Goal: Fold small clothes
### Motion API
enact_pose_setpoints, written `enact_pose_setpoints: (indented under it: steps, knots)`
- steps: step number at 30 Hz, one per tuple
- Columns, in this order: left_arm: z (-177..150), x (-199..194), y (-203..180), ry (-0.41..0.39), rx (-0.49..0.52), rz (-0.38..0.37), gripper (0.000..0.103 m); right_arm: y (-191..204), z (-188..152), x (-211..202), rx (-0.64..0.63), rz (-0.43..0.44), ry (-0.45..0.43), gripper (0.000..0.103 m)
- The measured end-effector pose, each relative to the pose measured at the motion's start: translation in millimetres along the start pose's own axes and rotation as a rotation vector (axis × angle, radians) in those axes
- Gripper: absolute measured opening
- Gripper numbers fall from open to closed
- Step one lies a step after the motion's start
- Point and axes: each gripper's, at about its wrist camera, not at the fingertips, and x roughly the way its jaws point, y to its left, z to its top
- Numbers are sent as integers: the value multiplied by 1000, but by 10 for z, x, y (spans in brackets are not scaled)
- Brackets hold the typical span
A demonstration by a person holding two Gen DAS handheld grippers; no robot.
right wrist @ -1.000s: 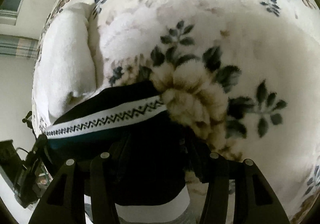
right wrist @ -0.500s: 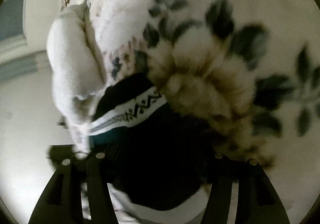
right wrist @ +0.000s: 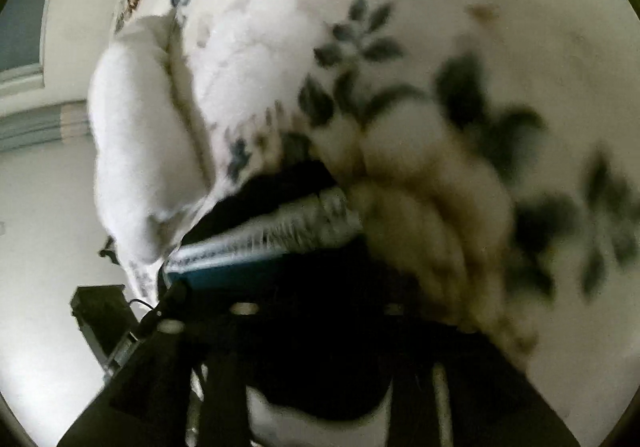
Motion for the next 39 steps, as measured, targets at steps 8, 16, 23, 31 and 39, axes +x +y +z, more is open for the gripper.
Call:
enact_pose_setpoints:
  steps: [8, 16, 23, 31, 39]
  knots:
    - [-1263, -1133, -144, -26, 70, 82, 63, -506, -1447, -809, -13, 24, 100, 56]
    - [-3044, -1289, 97, 119, -69, 197, 63, -1358, -3257, -912, 76, -57, 203, 56]
    - [-4030, -945, 141, 201, -52, 294, 33, -1938, -4272, -424, 153, -59, 289, 56]
    - [-4290, -1205, 105, 136, -85, 195, 8, -1943, -4599, -442, 115, -125, 184, 7]
    - [-4397, -1363, 513, 183, -144, 152, 42, -2097, -4618, -307, 154, -51, 251, 45]
